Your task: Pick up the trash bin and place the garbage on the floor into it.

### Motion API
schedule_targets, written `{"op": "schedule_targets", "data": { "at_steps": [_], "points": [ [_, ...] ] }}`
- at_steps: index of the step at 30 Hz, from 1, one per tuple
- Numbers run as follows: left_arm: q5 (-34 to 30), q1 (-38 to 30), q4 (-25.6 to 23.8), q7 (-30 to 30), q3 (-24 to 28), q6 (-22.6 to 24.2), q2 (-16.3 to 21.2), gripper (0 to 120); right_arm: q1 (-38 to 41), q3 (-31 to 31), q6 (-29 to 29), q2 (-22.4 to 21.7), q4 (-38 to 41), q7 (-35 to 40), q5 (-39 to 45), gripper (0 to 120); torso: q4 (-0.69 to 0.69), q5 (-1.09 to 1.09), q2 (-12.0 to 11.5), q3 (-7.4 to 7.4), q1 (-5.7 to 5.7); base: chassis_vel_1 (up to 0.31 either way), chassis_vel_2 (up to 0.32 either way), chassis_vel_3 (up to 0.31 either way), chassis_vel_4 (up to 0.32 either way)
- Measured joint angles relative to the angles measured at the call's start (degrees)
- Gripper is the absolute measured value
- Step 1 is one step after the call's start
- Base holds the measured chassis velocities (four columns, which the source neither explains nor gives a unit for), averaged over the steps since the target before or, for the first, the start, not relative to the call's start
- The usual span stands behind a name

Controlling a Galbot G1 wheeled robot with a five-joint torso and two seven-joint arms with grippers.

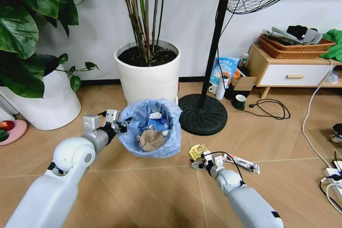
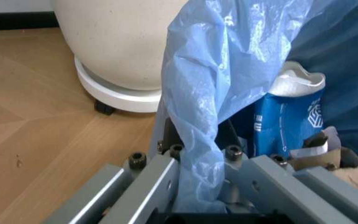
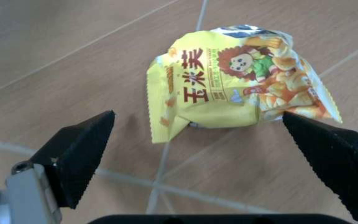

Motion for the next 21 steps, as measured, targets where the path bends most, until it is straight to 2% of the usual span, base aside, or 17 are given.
{"op": "schedule_targets", "data": {
  "at_steps": [10, 13, 14, 15, 19, 20, 21],
  "points": [
    [0.2, -0.4, 0.5, 0.2, 0.5, 0.0, -0.2, 0, 3.9, 0.5, 1.1, 2.2, -5.9, -0.3, -1.8, 96, 0.0, 0.01, 0.0, 0.0, 0.0, 0.0, 0.0, 0.0, 0.0],
    [0.2, -0.8, 0.9, 0.2, 0.6, 0.0, -0.4, 0, 5.4, 0.8, 1.4, 2.8, -8.0, -0.7, -2.4, 86, 0.0, 0.01, 0.0, 0.0, 0.0, 0.0, 0.0, 0.0, 0.0],
    [0.2, -0.9, 1.0, 0.2, 0.6, 0.0, -0.4, 0, 5.6, 0.8, 1.4, 2.9, -8.2, -0.8, -2.3, 80, 0.0, 0.01, 0.0, 0.0, 0.0, 0.0, 0.0, 0.0, 0.0],
    [0.2, -0.9, 1.0, 0.2, 0.6, 0.0, -0.4, 0, 5.6, 0.8, 1.4, 2.9, -8.2, -0.8, -2.3, 80, 0.0, 0.01, 0.0, 0.0, 0.0, 0.0, 0.0, 0.0, 0.0],
    [0.2, -1.2, 1.3, 0.3, 0.7, 0.0, -0.4, 0, 5.7, 0.8, 1.4, 3.0, -8.8, -0.9, -2.3, 65, 0.0, 0.01, 0.0, 0.0, 0.0, 0.0, 0.0, 0.0, 0.0],
    [0.2, -1.2, 1.3, 0.3, 0.7, 0.0, -0.4, 0, 5.7, 0.8, 1.4, 3.0, -8.8, -0.9, -2.3, 65, 0.0, 0.01, 0.0, 0.0, 0.0, 0.0, 0.0, 0.0, 0.0],
    [0.2, -1.3, 1.4, 0.4, 0.7, 0.0, -0.4, 0, 5.6, 0.9, 1.2, 3.1, -9.0, -0.9, -2.3, 58, 0.0, 0.0, 0.0, 0.0, 0.0, 0.0, 0.0, 0.0, 0.0]
  ]
}}
